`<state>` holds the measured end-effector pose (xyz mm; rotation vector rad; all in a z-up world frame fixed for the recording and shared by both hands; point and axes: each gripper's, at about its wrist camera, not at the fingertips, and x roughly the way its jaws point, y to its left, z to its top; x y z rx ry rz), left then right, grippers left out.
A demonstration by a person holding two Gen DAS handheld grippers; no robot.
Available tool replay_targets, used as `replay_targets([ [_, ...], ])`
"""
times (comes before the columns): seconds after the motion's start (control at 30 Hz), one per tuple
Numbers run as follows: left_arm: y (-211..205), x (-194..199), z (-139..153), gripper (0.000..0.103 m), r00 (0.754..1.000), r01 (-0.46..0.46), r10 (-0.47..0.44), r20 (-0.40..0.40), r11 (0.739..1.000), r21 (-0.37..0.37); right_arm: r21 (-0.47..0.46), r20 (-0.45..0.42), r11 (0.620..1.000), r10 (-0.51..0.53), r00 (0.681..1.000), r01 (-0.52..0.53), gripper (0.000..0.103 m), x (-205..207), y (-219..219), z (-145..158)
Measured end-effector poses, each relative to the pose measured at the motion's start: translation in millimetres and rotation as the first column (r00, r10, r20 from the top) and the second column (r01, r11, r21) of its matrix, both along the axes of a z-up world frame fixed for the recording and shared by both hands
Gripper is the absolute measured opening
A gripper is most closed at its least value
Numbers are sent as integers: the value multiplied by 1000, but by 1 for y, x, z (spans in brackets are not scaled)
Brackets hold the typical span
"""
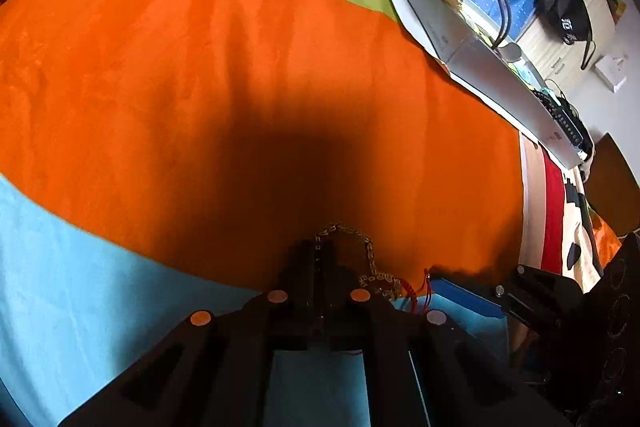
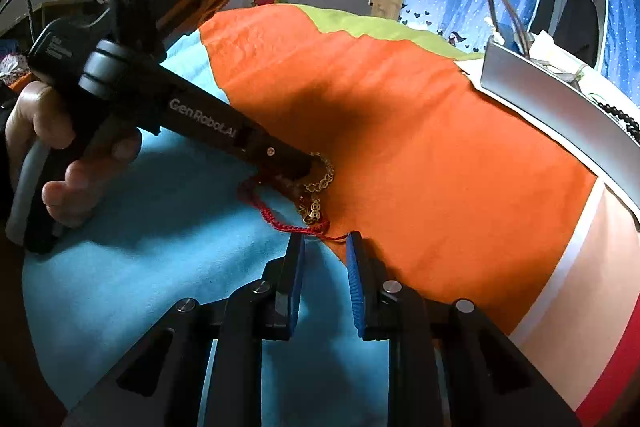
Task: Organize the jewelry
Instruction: 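Grasp the gold chain bracelet with the left tool while the right tool grasps the red string bracelet, then carry both bracelets onto the cartoon tray and open both tools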
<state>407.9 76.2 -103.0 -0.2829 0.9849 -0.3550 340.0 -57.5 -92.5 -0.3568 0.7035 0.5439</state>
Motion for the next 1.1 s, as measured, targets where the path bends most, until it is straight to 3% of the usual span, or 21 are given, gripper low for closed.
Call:
replay_targets([
  [0.3,10,-21,-2,3,1000,-26,26,-7,1000,12,-62,38,998,9,999,-7,26,9,12,1],
  [0.5,15,-23,-5,3,999,-31,31,-16,1000,5,-73,15,995,74,997,-73,26,19,16,4],
  [0.53,14,-23,-5,3,999,-31,31,-18,1000,3,-76,14,994,85,996,-84,25,19,17,4],
  [0.63,13,-25,-4,3,999,-34,34,-20,999,3,-73,5,991,117,993,-117,5,17,19,4],
  [0.7,16,-28,-4,3,999,-41,41,-20,999,0,-78,19,990,117,993,-115,2,11,19,4],
  [1.1,8,-79,1,3,999,-47,47,-24,999,6,129,2,988,-82,997,81,2,-25,-45,31],
])
